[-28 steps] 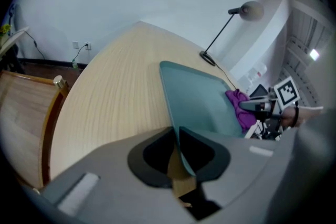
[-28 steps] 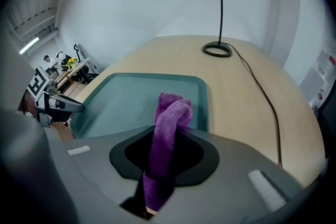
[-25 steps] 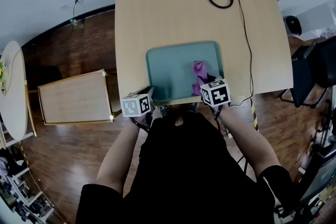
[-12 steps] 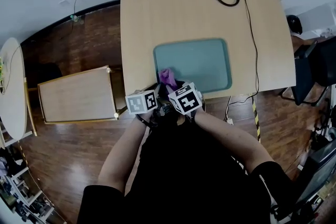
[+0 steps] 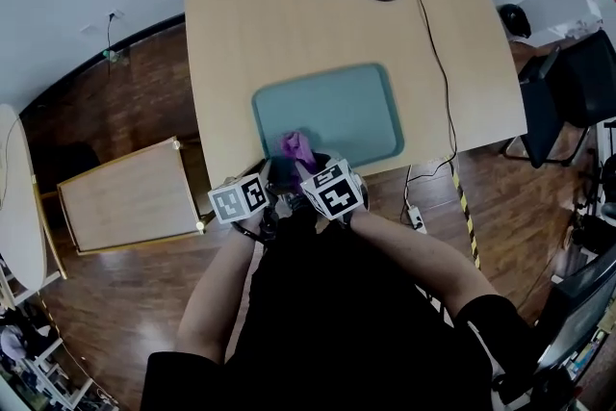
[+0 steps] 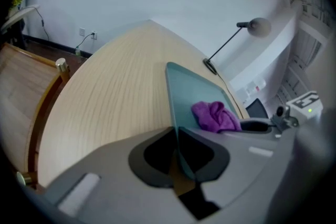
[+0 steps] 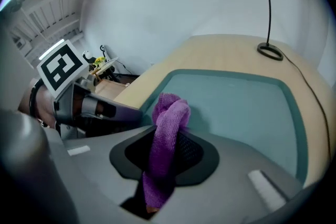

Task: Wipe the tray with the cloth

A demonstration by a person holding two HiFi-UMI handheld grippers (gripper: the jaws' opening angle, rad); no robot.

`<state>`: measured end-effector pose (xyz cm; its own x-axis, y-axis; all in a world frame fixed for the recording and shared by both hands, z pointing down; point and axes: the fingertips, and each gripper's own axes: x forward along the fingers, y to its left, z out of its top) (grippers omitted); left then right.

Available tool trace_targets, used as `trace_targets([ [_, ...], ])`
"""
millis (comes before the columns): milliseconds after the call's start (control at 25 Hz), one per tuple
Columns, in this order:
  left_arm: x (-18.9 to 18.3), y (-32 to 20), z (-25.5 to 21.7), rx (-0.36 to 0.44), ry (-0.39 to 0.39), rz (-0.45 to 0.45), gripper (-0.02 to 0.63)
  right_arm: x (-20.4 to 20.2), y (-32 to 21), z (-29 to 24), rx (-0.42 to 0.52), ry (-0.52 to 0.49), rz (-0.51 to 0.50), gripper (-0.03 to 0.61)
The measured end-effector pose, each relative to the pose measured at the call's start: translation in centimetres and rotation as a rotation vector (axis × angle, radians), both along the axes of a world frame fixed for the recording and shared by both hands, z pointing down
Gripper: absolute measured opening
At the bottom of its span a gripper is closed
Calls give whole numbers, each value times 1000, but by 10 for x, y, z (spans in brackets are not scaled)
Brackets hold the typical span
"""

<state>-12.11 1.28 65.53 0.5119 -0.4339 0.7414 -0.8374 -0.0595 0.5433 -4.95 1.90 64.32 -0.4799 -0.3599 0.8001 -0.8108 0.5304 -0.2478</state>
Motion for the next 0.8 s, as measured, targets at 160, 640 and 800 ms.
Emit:
trace_targets([
  [160,-1,2,1,10,-44,21,52,67,-6,2,20,67,65,86],
  [640,-5,3,6,3,-124,-1,48,225,-27,12,-15,170,217,86],
  [800,-5,3,6,1,-139,-4,46,222,-28,11,-11,161,180,86],
])
